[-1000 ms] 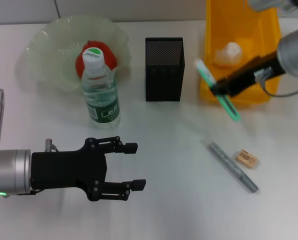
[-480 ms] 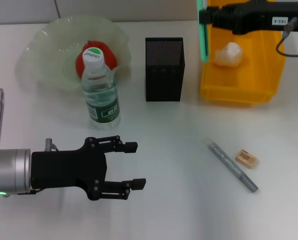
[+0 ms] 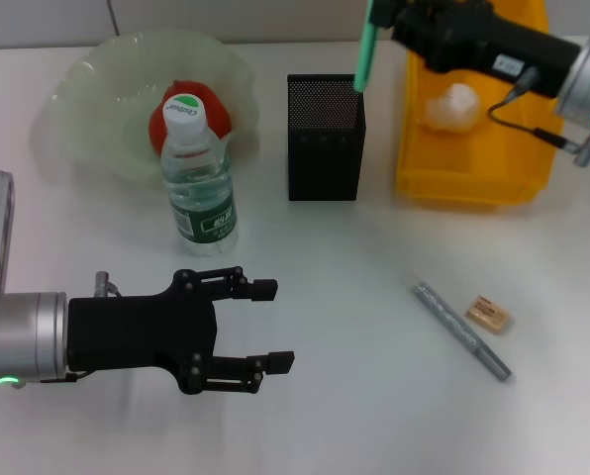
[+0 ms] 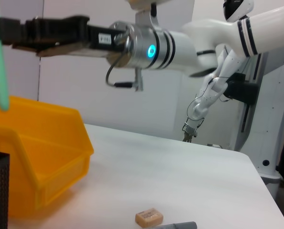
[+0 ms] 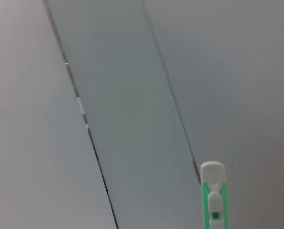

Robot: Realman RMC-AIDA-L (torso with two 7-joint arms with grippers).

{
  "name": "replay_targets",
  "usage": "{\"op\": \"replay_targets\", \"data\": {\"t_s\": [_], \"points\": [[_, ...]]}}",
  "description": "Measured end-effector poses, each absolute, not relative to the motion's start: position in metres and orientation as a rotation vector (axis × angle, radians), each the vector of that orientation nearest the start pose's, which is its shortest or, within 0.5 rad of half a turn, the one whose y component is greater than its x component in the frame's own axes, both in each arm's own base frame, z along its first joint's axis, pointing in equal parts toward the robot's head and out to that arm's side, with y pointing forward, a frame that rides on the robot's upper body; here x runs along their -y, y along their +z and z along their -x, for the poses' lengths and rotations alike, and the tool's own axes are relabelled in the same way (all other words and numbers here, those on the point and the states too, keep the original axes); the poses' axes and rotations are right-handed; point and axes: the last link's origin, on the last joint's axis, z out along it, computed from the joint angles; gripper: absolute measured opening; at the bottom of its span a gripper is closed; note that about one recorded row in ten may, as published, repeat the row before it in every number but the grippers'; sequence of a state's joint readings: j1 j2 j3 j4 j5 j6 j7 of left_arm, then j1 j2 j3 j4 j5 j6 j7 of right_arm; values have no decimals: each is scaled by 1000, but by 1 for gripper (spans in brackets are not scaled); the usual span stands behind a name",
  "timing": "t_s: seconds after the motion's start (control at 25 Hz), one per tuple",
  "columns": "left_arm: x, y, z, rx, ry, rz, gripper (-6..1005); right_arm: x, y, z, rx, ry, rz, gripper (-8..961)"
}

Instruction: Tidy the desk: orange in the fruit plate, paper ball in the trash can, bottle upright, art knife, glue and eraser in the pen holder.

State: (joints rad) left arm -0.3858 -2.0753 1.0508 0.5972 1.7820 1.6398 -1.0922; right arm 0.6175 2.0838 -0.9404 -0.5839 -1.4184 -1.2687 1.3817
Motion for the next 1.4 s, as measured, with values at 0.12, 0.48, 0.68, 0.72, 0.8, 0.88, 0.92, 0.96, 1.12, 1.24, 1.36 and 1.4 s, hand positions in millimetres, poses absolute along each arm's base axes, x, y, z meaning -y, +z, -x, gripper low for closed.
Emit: {"op": "replay_targets", "data": {"t_s": [0.12,0.48,0.68,0.72,0.8,0.88,0.92,0.96,1.12,1.24,1.36,1.4], "points": [[-265,-40,265,312,-797,2944,800,-393,-15,-197,-530,1054,2391,177],[-265,-40,266,313,-797,2943,800,-398,-32,-200,-451,936,2402,184],[-265,-40,265,311,-800,2944,800,-397,-38,-198,-429,891,2444,225],[-265,-40,265,311,-800,2944,800,-397,-39,-198,-428,891,2445,263],[-265,-40,265,310,-800,2945,800,-397,-39,-198,-429,891,2444,339],[-265,-40,265,310,-801,2945,800,-398,-38,-198,-431,894,2438,415],[-265,-40,265,310,-802,2946,800,-398,-37,-198,-431,896,2435,428],[-265,-40,265,311,-802,2946,800,-399,-37,-198,-430,897,2432,442],[-265,-40,265,312,-802,2946,800,-397,-33,-199,-442,922,2414,495],[-264,-40,265,312,-803,2947,800,-393,-25,-203,-478,973,2392,535],[-264,-40,265,311,-803,2948,800,-383,-9,-204,-507,1036,2405,562],[-264,-40,265,311,-803,2948,800,-379,-3,-204,-526,1055,2419,562]]}}
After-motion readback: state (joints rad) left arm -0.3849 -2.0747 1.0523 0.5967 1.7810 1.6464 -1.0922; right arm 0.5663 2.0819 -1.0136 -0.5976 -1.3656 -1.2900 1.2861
